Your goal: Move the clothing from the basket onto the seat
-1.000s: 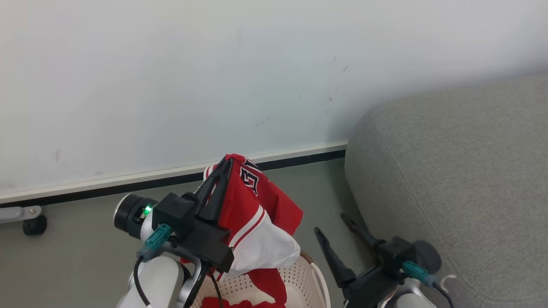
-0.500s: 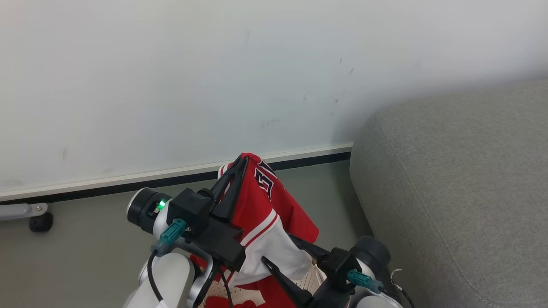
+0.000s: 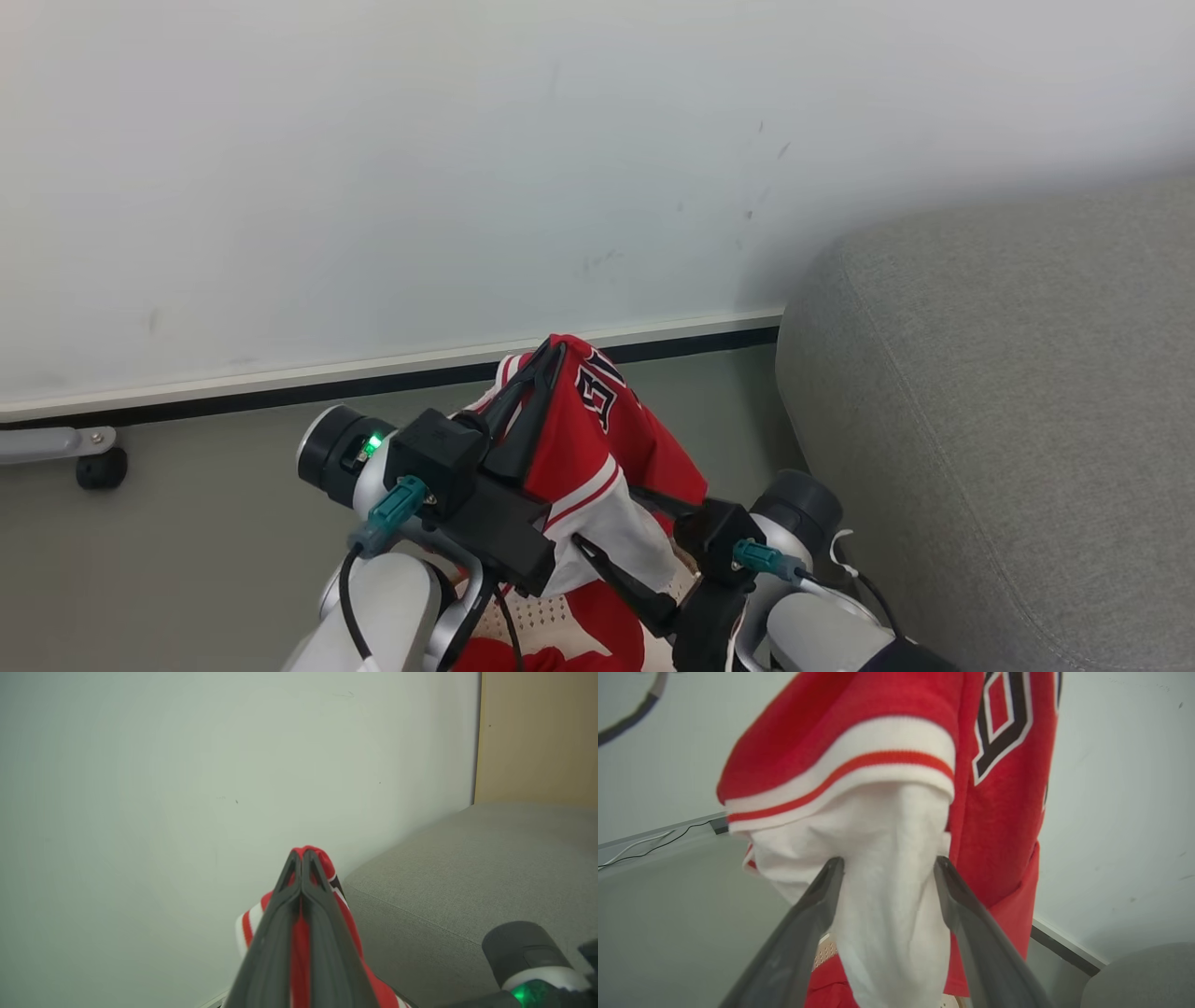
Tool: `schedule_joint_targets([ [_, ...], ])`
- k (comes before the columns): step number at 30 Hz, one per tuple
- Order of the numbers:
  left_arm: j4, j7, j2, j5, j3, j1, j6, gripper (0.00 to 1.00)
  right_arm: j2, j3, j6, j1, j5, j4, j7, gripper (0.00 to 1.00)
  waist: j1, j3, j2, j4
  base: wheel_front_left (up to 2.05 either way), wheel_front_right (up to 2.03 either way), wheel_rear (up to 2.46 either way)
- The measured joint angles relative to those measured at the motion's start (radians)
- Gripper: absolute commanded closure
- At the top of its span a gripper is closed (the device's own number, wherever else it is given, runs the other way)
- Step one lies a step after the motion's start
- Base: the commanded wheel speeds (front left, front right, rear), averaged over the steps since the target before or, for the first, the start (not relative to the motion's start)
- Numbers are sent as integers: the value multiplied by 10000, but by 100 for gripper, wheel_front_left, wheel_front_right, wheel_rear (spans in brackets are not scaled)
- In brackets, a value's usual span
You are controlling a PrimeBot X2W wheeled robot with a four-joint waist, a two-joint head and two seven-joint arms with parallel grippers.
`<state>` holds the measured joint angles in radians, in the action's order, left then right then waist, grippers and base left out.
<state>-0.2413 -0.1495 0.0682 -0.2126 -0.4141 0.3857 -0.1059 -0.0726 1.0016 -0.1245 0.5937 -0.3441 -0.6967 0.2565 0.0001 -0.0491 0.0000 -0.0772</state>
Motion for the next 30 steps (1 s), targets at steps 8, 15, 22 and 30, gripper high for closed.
schedule_joint_targets([
  [8, 36, 113, -54, -171, -173, 0, 0, 100, 69, 940, 0, 851, -522, -614, 0, 39, 0, 97, 1, 126, 0, 0, 0],
  [15, 44, 161, -54, -247, -151, -7, 21, 100, 86, 1300, 0, 995, -1166, -616, 0, 100, 0, 157, 0, 154, 0, 0, 0],
  [22, 182, 157, 17, -360, 178, -152, 186, 100, 92, 1043, -2, 1145, -1824, -303, 0, 100, 0, 195, 1, -97, 0, 0, 0],
  [30, 186, 98, 119, -520, 439, -530, 282, 0, -286, 171, -2, 1394, -2316, 81, 0, 100, 0, 198, 1, -547, 0, 0, 0],
])
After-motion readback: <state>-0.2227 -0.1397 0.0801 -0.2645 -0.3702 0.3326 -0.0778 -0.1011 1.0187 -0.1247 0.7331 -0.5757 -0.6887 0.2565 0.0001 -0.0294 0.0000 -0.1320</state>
